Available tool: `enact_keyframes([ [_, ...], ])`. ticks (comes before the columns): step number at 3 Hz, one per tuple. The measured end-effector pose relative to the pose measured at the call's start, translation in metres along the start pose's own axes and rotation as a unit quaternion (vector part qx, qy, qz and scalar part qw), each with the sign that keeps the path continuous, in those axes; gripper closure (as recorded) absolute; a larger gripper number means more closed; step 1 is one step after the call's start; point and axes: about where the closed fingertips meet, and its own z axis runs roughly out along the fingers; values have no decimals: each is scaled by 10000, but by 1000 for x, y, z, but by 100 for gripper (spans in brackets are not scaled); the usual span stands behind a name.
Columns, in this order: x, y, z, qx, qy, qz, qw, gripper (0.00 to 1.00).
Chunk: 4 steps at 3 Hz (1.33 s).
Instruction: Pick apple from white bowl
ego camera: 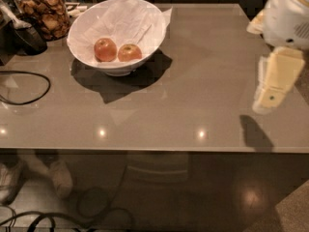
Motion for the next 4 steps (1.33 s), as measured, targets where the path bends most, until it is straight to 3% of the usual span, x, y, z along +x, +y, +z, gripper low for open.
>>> enact_keyframes([
  [2, -71, -32, -5, 84, 190, -747, 9970, 0],
  [4, -80, -38, -8, 246, 88, -780, 9966, 0],
])
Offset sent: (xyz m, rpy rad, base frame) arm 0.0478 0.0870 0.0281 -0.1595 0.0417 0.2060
